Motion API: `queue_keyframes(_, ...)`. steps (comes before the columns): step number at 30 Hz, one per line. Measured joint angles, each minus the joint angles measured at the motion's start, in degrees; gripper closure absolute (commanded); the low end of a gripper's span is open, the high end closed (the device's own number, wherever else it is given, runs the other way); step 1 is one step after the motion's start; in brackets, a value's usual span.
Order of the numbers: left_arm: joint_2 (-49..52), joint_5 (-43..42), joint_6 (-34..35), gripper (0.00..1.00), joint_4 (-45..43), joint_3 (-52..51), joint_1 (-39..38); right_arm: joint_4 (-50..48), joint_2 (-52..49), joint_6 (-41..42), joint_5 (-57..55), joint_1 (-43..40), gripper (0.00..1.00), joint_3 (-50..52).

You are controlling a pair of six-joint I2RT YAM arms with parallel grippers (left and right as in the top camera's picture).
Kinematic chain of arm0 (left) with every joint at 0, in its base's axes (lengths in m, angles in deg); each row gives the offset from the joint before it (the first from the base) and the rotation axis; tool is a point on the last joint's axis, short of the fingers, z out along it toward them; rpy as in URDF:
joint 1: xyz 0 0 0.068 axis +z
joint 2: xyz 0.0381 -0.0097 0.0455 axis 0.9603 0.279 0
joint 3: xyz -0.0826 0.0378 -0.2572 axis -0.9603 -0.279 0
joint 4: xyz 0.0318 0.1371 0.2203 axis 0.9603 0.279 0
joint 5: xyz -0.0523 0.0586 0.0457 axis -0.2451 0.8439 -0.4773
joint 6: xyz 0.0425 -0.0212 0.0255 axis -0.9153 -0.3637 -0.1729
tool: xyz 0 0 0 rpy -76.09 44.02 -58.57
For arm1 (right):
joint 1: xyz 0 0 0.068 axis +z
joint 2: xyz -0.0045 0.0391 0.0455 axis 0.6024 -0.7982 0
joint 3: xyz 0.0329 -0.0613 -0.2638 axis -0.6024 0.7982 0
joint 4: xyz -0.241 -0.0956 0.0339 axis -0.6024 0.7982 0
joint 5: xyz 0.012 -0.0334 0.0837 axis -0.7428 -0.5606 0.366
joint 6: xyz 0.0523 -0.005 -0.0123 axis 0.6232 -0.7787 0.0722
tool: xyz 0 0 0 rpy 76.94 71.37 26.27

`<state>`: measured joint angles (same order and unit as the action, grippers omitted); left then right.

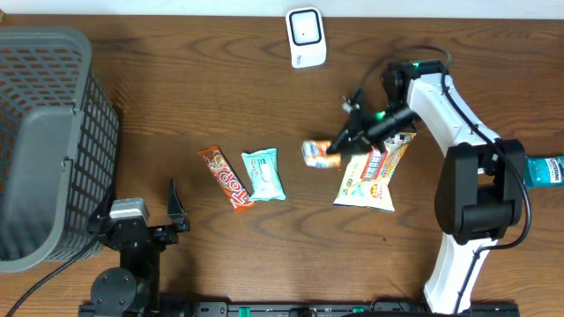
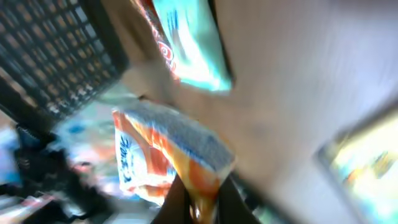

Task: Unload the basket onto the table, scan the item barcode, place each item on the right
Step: 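Carry the orange pack up to the white scanner face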

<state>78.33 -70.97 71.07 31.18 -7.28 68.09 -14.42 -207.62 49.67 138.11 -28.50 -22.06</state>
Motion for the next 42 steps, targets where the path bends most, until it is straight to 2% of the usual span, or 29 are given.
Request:
queue_keyframes(4, 0.02, 0.00, 0.00, 0.02, 0.02, 0.00, 0.00, -19.10, -0.02, -4.94, -1.73, 0.83, 0.99, 0.00)
queue_keyframes(8, 0.02, 0.00, 0.00, 0.02, 0.00, 0.00, 0.00, -33.62, -0.02, -11.21, -5.27, 2.97, 0.99, -0.11)
queue_keyframes(14, 0.02, 0.00, 0.00, 0.02, -0.02, 0.00, 0.00, -52.70, -0.02, -16.04, -12.37, 5.66, 0.99, -0.15)
queue_keyframes(22, 0.02, 0.00, 0.00, 0.02, 0.02, 0.00, 0.00, -78.14, -2.75, -18.01, -24.59, 6.67, 0.99, -0.48)
queue_keyframes(28, 0.02, 0.00, 0.00, 0.02, 0.02, 0.00, 0.00, -97.63, -10.73, -17.90, -27.45, 6.64, 0.99, -0.59)
queue_keyframes(34, 0.04, 0.00, 0.00, 0.02, -0.02, -0.02, 0.00, -118.05, -19.28, -14.32, -28.20, 6.51, 0.99, -0.44)
queue_keyframes(37, 0.04, 0.00, 0.02, 0.02, 0.00, -0.02, 0.00, -123.08, -21.14, -12.92, -28.24, 6.10, 0.99, -0.44)
queue_keyframes(42, 0.04, 0.00, 0.00, 0.02, 0.02, -0.02, 0.00, -123.40, -21.22, -11.85, -28.37, 5.25, 0.99, -0.44)
